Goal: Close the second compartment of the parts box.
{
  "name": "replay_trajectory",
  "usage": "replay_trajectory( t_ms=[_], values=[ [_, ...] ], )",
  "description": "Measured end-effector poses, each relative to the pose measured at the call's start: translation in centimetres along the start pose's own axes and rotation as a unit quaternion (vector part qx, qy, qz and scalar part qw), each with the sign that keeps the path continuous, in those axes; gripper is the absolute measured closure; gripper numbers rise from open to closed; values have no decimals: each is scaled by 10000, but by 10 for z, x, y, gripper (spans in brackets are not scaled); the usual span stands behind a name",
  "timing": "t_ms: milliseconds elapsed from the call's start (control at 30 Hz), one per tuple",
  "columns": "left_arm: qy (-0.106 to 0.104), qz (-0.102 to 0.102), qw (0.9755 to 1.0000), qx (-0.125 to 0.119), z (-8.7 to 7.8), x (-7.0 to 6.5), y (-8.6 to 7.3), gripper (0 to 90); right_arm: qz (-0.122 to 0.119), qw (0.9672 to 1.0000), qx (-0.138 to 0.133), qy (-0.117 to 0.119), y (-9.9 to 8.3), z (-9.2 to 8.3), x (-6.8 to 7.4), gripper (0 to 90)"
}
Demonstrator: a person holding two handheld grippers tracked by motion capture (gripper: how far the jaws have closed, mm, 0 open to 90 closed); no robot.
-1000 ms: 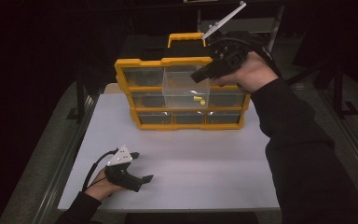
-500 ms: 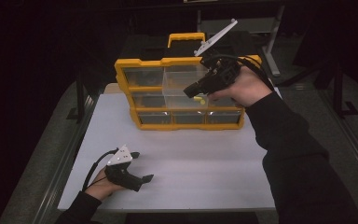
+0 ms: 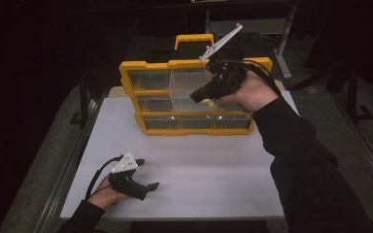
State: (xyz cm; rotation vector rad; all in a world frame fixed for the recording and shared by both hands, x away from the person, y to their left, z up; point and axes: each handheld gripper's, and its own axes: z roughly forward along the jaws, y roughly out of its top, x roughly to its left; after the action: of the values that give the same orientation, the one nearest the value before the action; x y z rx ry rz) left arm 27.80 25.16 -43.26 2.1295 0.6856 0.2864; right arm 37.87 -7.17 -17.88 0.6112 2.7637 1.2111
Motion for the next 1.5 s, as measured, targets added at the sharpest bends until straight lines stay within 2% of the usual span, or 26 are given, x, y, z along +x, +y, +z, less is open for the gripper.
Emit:
replay_trajectory(
  t_ms=[467, 800, 867, 1067, 1267, 1500],
  values=[
    [8, 7, 10000, 17, 0, 0, 0, 0, 222, 9995, -120, -205, 5, 5, -21, 887],
    [2, -2, 10000, -5, 0, 0, 0, 0, 360, 9978, -202, -528, 11, 11, -38, 887],
    [0, 2, 10000, -2, 0, 0, 0, 0, 417, 9967, -204, -666, 12, 12, -41, 887],
    [-2, 5, 10000, 3, 0, 0, 0, 0, 559, 9951, -291, -757, 11, 17, -52, 887],
    [-9, 7, 10000, 14, 0, 0, 0, 0, 581, 9946, -288, -816, 7, 19, -51, 886],
    [-7, -8, 10000, 1, 1, 0, 0, 0, 576, 9953, -316, -718, -6, 21, -47, 886]
  ],
)
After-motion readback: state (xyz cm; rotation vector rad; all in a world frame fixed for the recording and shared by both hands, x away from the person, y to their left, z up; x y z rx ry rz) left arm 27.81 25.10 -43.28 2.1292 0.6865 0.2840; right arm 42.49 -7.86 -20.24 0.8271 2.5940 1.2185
